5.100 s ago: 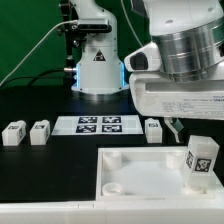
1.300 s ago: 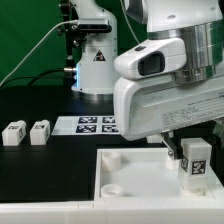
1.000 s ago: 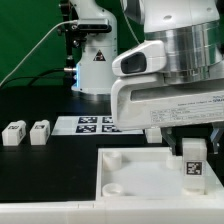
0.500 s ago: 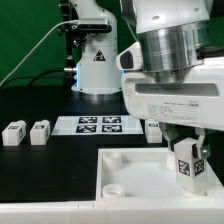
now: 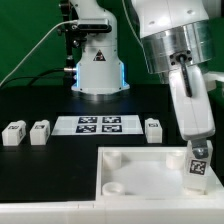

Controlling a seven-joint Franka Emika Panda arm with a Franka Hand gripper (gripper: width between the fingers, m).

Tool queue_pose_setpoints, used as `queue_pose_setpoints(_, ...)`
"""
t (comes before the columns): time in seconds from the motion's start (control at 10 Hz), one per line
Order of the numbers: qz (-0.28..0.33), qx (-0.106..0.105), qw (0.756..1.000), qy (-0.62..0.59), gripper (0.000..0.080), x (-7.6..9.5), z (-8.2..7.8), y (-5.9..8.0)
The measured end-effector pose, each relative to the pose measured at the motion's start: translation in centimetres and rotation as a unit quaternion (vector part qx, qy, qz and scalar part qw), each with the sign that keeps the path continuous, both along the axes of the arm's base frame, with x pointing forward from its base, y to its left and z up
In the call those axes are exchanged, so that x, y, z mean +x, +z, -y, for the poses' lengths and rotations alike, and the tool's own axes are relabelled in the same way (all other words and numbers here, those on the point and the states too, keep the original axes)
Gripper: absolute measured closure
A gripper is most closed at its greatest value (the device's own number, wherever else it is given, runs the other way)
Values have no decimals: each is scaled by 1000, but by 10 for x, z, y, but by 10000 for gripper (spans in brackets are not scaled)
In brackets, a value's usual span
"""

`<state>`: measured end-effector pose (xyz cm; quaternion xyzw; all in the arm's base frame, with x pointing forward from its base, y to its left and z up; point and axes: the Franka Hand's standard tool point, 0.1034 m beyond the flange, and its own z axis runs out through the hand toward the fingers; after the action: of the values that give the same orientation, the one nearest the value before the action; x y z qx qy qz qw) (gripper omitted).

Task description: Assemble one leg

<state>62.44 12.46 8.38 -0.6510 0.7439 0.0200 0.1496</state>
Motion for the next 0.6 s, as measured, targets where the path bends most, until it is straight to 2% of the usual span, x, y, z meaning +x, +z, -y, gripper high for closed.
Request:
queue_pose_setpoints(0.1, 0, 1, 1000, 1, 411, 0, -1, 0)
queue_pose_setpoints(0.2, 9, -11, 998, 66, 271, -2, -2, -1)
queue_pose_setpoints(0.3, 10, -28, 984, 176, 188, -6, -3, -2)
queue_pose_setpoints(0.4, 18, -48, 958, 282, 157, -5, 0, 0)
queue_pose_setpoints(0.6, 52, -77, 898, 431, 151, -3, 6, -1)
